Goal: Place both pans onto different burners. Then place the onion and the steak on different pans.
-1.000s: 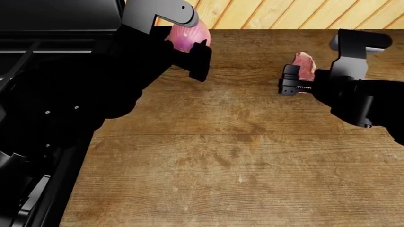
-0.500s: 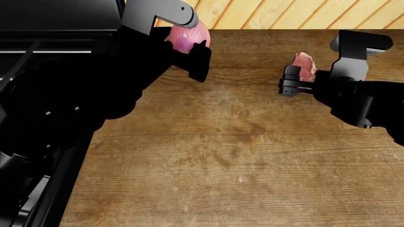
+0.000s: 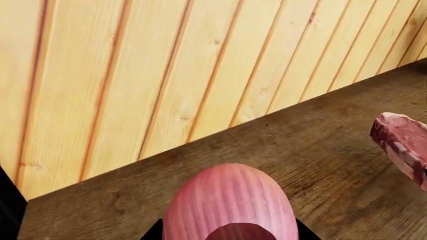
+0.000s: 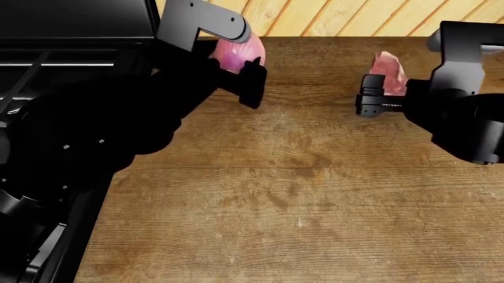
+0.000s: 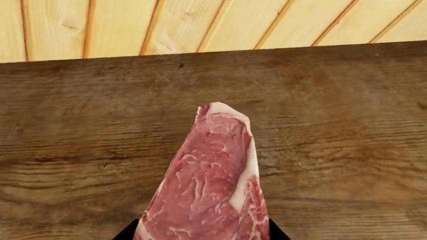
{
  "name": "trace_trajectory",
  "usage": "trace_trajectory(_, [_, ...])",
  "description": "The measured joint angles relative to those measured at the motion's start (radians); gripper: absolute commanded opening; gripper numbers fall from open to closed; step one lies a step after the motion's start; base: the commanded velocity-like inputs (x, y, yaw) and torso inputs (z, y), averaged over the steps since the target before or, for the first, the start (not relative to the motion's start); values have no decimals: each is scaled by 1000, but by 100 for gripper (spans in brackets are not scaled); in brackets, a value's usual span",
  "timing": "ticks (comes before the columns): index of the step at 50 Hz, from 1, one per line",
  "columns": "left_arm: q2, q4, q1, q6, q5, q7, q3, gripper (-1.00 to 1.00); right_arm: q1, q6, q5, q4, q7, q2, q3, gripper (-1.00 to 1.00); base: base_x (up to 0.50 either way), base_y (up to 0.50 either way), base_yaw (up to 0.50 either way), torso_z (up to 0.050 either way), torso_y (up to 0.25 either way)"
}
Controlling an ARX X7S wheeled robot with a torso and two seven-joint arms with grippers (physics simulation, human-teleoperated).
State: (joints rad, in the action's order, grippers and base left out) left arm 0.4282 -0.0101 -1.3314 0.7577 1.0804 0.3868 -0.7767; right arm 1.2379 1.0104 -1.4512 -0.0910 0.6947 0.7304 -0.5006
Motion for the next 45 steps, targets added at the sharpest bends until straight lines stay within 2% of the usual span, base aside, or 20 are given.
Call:
trace_trajectory(19, [-3, -22, 11, 2, 8, 16, -4, -100, -27, 26, -109, 140, 81, 42, 41, -100, 0, 0, 0, 0, 23])
trace_trajectory(45, [-3, -50, 2, 25, 34, 38, -2, -100, -52, 3, -139, 198, 107, 63, 68, -100, 1, 0, 0, 0, 243])
